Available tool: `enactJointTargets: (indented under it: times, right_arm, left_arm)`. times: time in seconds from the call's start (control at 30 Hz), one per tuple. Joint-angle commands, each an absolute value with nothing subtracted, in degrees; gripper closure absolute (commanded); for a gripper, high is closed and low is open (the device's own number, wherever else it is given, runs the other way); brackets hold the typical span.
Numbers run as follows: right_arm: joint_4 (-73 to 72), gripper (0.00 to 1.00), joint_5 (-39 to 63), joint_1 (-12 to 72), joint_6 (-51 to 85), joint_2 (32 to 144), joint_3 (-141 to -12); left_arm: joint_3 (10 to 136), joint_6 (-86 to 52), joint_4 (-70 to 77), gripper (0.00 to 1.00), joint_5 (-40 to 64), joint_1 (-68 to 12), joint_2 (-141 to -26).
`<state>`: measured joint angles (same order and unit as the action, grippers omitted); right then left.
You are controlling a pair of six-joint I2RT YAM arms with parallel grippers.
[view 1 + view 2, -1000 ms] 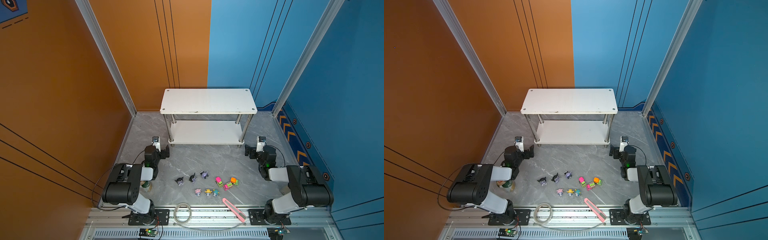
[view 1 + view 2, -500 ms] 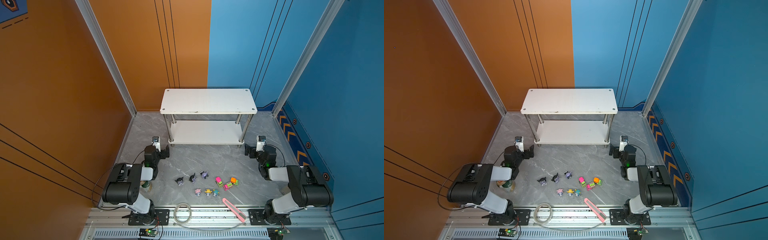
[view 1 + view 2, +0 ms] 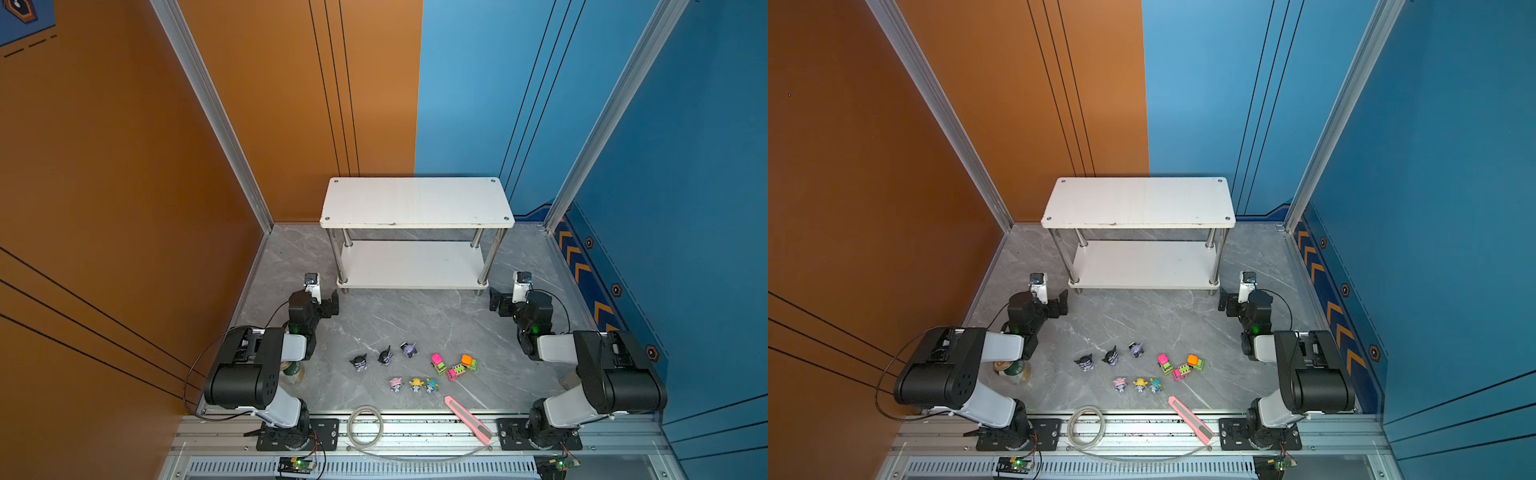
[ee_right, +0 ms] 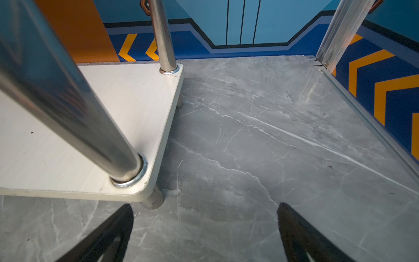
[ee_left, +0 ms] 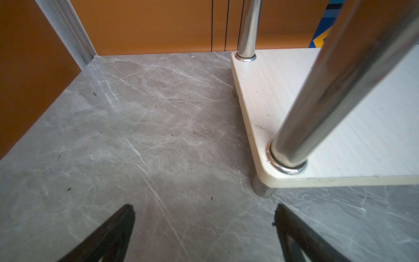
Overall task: Organize plastic toys on shelves
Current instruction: Pick up the plastic toy from the center of the table.
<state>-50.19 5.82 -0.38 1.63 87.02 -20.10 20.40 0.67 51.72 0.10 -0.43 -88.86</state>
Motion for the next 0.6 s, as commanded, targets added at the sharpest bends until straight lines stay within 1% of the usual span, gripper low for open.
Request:
enactJointTargets:
  times: [0.0,0.2,0.23,0.27,0.3,0.33,0.4,0.5,0.57]
  right_arm:
    - [-51.5,0.0,6.15,-0.73,0.98,87.79,-20.92]
    - [-52.02,0.0,5.72,-1.05,1.78,87.78,-20.93]
    - [-51.55,0.0,8.47,-1.05,1.05,85.94,-20.7]
    - [-47.19,0.0,8.16,-0.43,0.13,81.81,-20.9]
    - [-41.75,0.0,5.71,0.68,-0.17,77.97,-21.27]
    - [-37.9,0.0,0.65,2.31,0.04,73.13,-21.36]
    - [-36.72,0.0,-5.52,5.15,0.16,66.52,-20.05]
    - [-30.59,0.0,-16.12,10.11,0.48,57.82,-20.27]
    - [-23.72,0.0,-22.93,13.35,3.4,51.9,-21.31]
  left_arm:
    - [21.78,1.28,52.66,0.02,0.87,0.04,-89.5]
    - [21.53,0.04,52.92,0.02,2.38,1.41,-89.27]
    - [20.95,0.3,53.37,0.02,3.95,1.57,-88.01]
    - [20.15,0.62,52.91,0.02,5.23,1.67,-85.4]
    - [19.66,0.88,51.0,0.02,5.04,1.47,-82.36]
    - [19.4,0.87,48.39,0.02,2.75,0.99,-78.81]
    - [19.05,0.5,45.02,0.02,-3.02,-0.39,-73.57]
    - [19.6,-3.38,40.06,0.02,-13.5,-3.78,-67.5]
    - [22.35,-8.12,31.62,0.02,-21.3,-5.72,-64.51]
